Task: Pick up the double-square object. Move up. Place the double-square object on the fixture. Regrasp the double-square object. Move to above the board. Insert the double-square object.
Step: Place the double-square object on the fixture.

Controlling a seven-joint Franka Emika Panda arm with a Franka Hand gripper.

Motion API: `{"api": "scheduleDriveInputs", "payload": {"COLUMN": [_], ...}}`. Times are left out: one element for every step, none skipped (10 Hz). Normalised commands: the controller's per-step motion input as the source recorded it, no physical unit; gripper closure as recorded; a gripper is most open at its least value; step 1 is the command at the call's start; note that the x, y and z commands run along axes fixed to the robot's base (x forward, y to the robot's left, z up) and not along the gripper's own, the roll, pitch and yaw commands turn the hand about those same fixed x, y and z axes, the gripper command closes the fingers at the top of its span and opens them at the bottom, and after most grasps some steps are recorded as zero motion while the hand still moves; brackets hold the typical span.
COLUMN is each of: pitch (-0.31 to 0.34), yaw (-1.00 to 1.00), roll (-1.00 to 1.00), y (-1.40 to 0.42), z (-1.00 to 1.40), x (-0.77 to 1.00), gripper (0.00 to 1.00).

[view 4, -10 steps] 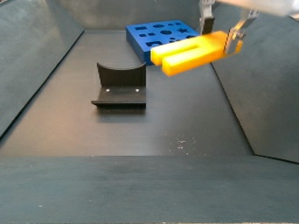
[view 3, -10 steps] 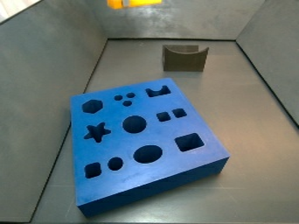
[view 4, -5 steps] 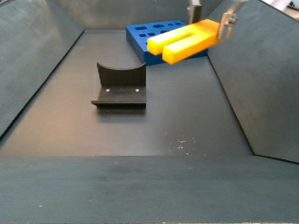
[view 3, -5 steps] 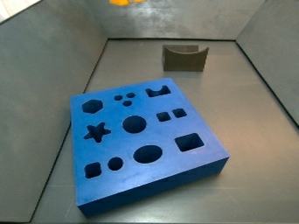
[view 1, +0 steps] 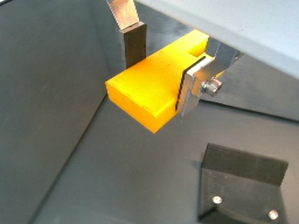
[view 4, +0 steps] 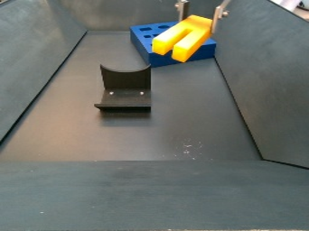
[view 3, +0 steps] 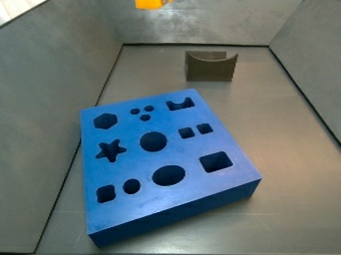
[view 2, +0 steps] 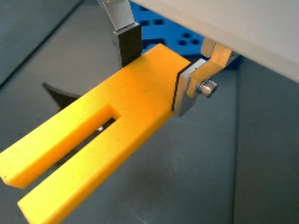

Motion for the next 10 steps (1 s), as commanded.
{"api": "scheduleDriveInputs", "payload": {"pitch": [0.039, 0.051, 0.064, 0.094, 0.104, 0.107, 0.088, 0.09, 0.096, 0.106], "yaw": [1.0, 1.0, 1.0, 1.0, 0.81, 0.56, 0.08, 0.05, 0.04, 0.03], "roll": [-0.04, -0.06, -0.07, -0.1, -0.1, -0.1, -1.0, -1.0, -1.0, -1.0], "y": [-0.18, -0.16, -0.14, -0.12, -0.11, -0.1, -0.33, -0.31, -0.24, -0.2], "z": [0.0, 0.0, 0.0, 0.0, 0.01, 0.01, -0.04, -0.03, -0.03, -0.03], "x": [1.0, 1.0, 1.0, 1.0, 1.0, 1.0, 1.0, 1.0, 1.0, 1.0], "gripper": [1.0, 1.0, 1.0, 1.0, 1.0, 1.0, 1.0, 1.0, 1.0, 1.0]}}
